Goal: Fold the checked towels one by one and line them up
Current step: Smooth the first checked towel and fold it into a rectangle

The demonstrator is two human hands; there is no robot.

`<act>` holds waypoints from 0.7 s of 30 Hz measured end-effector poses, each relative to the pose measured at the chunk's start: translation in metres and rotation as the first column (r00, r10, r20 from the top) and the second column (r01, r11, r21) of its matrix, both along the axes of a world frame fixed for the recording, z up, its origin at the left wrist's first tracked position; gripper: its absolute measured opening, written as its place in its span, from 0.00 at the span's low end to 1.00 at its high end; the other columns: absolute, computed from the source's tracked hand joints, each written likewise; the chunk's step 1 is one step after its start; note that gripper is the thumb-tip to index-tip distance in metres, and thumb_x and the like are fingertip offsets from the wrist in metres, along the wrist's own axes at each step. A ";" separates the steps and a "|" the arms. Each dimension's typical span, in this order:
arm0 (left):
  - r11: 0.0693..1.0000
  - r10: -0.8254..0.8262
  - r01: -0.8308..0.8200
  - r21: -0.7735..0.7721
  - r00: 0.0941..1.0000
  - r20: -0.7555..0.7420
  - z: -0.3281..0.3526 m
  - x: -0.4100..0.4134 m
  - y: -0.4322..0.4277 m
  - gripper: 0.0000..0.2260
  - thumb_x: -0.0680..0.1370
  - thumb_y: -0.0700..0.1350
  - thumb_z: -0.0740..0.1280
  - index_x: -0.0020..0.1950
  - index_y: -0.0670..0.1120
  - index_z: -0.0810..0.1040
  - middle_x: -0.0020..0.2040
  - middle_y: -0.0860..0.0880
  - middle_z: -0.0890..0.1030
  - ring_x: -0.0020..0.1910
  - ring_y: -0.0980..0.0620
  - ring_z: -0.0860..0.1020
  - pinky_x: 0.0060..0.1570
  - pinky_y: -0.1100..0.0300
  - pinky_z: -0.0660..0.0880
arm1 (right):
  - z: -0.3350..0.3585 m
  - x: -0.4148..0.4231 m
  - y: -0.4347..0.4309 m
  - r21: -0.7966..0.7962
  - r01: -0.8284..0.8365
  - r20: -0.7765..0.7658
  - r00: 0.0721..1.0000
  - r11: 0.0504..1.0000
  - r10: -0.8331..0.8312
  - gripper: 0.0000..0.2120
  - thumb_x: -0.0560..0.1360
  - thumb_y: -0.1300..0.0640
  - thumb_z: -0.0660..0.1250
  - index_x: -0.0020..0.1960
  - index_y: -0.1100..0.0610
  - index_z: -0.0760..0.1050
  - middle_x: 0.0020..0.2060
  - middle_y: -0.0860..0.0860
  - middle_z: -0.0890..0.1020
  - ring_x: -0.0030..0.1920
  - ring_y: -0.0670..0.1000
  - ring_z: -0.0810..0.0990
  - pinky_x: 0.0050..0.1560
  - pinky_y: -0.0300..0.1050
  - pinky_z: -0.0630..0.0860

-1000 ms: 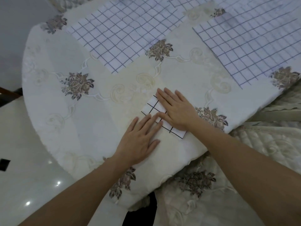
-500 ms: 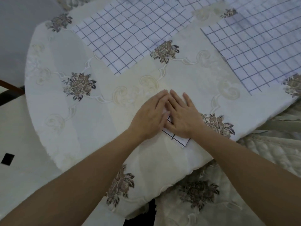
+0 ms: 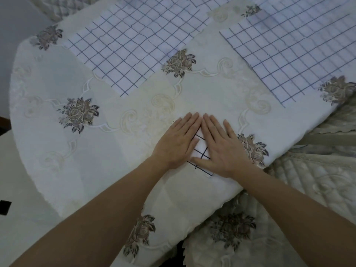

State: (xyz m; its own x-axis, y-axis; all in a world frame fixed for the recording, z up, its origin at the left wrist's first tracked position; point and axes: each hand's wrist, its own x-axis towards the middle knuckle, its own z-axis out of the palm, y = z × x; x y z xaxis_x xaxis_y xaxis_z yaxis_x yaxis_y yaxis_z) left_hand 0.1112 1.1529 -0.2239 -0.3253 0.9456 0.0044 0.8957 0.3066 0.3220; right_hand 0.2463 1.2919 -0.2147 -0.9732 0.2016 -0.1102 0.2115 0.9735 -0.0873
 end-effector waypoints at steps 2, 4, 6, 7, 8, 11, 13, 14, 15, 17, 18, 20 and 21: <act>0.999 0.003 -0.008 -0.052 0.995 -0.095 -0.004 0.002 0.001 0.27 0.85 0.55 0.45 0.81 0.43 0.53 0.82 0.46 0.52 0.81 0.49 0.49 0.78 0.49 0.52 | 0.000 0.021 0.007 0.023 0.016 0.041 0.999 1.000 -0.017 0.51 0.75 0.23 0.42 0.81 0.62 0.46 0.81 0.56 0.46 0.81 0.53 0.44 0.78 0.60 0.49; 0.996 0.012 -0.024 -0.082 0.989 -0.148 -0.003 0.004 0.001 0.29 0.84 0.58 0.45 0.82 0.44 0.51 0.82 0.47 0.50 0.81 0.49 0.48 0.79 0.49 0.50 | 0.001 0.034 0.011 0.037 0.023 0.078 0.997 0.999 -0.025 0.51 0.75 0.23 0.42 0.81 0.62 0.45 0.81 0.57 0.46 0.81 0.54 0.45 0.78 0.60 0.51; 0.995 0.015 -0.032 -0.096 0.985 -0.172 -0.002 0.005 0.001 0.29 0.84 0.59 0.44 0.82 0.45 0.50 0.82 0.47 0.49 0.81 0.50 0.48 0.79 0.49 0.50 | 0.006 0.040 0.011 0.041 0.033 0.088 0.995 0.999 -0.036 0.51 0.74 0.23 0.41 0.81 0.62 0.46 0.81 0.56 0.47 0.81 0.54 0.45 0.78 0.61 0.52; 0.994 0.013 -0.031 -0.102 0.985 -0.174 -0.002 0.006 0.001 0.29 0.84 0.59 0.43 0.82 0.45 0.49 0.82 0.48 0.49 0.81 0.50 0.47 0.79 0.49 0.50 | 0.011 0.040 0.008 0.026 0.058 0.079 0.995 0.998 -0.059 0.51 0.74 0.23 0.39 0.81 0.62 0.47 0.81 0.56 0.47 0.81 0.53 0.45 0.78 0.60 0.52; 0.994 0.016 -0.035 -0.105 0.984 -0.178 -0.002 0.007 0.001 0.29 0.84 0.59 0.43 0.82 0.45 0.49 0.82 0.48 0.48 0.81 0.50 0.47 0.79 0.49 0.50 | 0.016 0.038 0.002 0.000 0.105 0.043 0.994 0.994 -0.105 0.50 0.75 0.24 0.39 0.81 0.62 0.48 0.81 0.56 0.48 0.81 0.53 0.45 0.78 0.60 0.50; 0.991 0.013 -0.037 -0.126 0.983 -0.182 -0.001 0.007 0.001 0.30 0.83 0.59 0.41 0.82 0.46 0.44 0.82 0.49 0.44 0.81 0.51 0.42 0.79 0.48 0.48 | 0.031 0.005 -0.036 -0.142 0.242 -0.180 0.947 0.960 -0.265 0.40 0.81 0.33 0.42 0.80 0.63 0.50 0.81 0.57 0.50 0.81 0.52 0.45 0.80 0.56 0.47; 0.986 -0.028 -0.006 -0.166 0.979 -0.202 0.000 0.005 -0.001 0.32 0.82 0.58 0.45 0.81 0.46 0.39 0.82 0.48 0.39 0.80 0.51 0.38 0.79 0.48 0.46 | 0.028 -0.025 -0.062 -0.262 0.299 -0.264 0.892 0.918 -0.366 0.36 0.82 0.39 0.48 0.80 0.63 0.51 0.80 0.57 0.52 0.81 0.52 0.46 0.80 0.55 0.48; 0.982 -0.054 0.011 -0.189 0.973 -0.223 0.001 0.004 -0.001 0.33 0.81 0.57 0.48 0.81 0.46 0.37 0.81 0.48 0.37 0.80 0.51 0.36 0.79 0.48 0.46 | 0.024 -0.036 -0.071 -0.301 0.341 -0.266 0.867 0.891 -0.422 0.35 0.82 0.41 0.50 0.80 0.63 0.51 0.80 0.57 0.53 0.81 0.52 0.47 0.79 0.55 0.50; 0.979 -0.070 0.022 -0.203 0.970 -0.235 0.002 0.003 -0.002 0.35 0.81 0.57 0.50 0.81 0.46 0.36 0.81 0.48 0.35 0.79 0.51 0.35 0.79 0.48 0.45 | 0.018 -0.042 -0.076 -0.328 0.390 -0.247 0.843 0.860 -0.477 0.35 0.82 0.42 0.52 0.80 0.62 0.51 0.80 0.56 0.53 0.81 0.52 0.47 0.79 0.55 0.51; 0.985 -0.064 0.026 -0.170 0.972 -0.224 -0.002 0.002 -0.003 0.35 0.81 0.57 0.51 0.81 0.47 0.37 0.81 0.49 0.36 0.80 0.52 0.36 0.79 0.49 0.45 | 0.004 -0.042 -0.078 -0.347 0.475 -0.214 0.799 0.808 -0.562 0.36 0.82 0.39 0.49 0.81 0.61 0.51 0.80 0.56 0.55 0.81 0.51 0.48 0.79 0.54 0.50; 0.989 -0.058 0.028 -0.148 0.977 -0.205 -0.003 0.001 -0.002 0.34 0.82 0.57 0.51 0.81 0.48 0.38 0.82 0.50 0.38 0.80 0.53 0.38 0.79 0.50 0.45 | -0.002 -0.038 -0.078 -0.333 0.501 -0.213 0.785 0.799 -0.581 0.36 0.82 0.37 0.47 0.81 0.61 0.52 0.80 0.55 0.56 0.81 0.51 0.49 0.79 0.53 0.50; 0.991 -0.060 0.038 -0.130 0.984 -0.167 -0.004 -0.003 -0.002 0.30 0.83 0.56 0.47 0.82 0.49 0.41 0.82 0.52 0.41 0.80 0.54 0.40 0.79 0.51 0.45 | -0.006 -0.028 -0.076 -0.287 0.514 -0.213 0.788 0.808 -0.577 0.38 0.81 0.34 0.43 0.81 0.60 0.53 0.80 0.55 0.56 0.80 0.50 0.49 0.79 0.52 0.49; 0.991 -0.072 0.052 -0.123 0.984 -0.161 -0.004 -0.007 -0.004 0.28 0.84 0.56 0.45 0.82 0.49 0.43 0.82 0.52 0.42 0.80 0.55 0.41 0.79 0.51 0.47 | -0.008 -0.023 -0.075 -0.258 0.515 -0.205 0.798 0.817 -0.567 0.39 0.81 0.33 0.43 0.81 0.60 0.53 0.80 0.54 0.56 0.80 0.50 0.49 0.79 0.52 0.49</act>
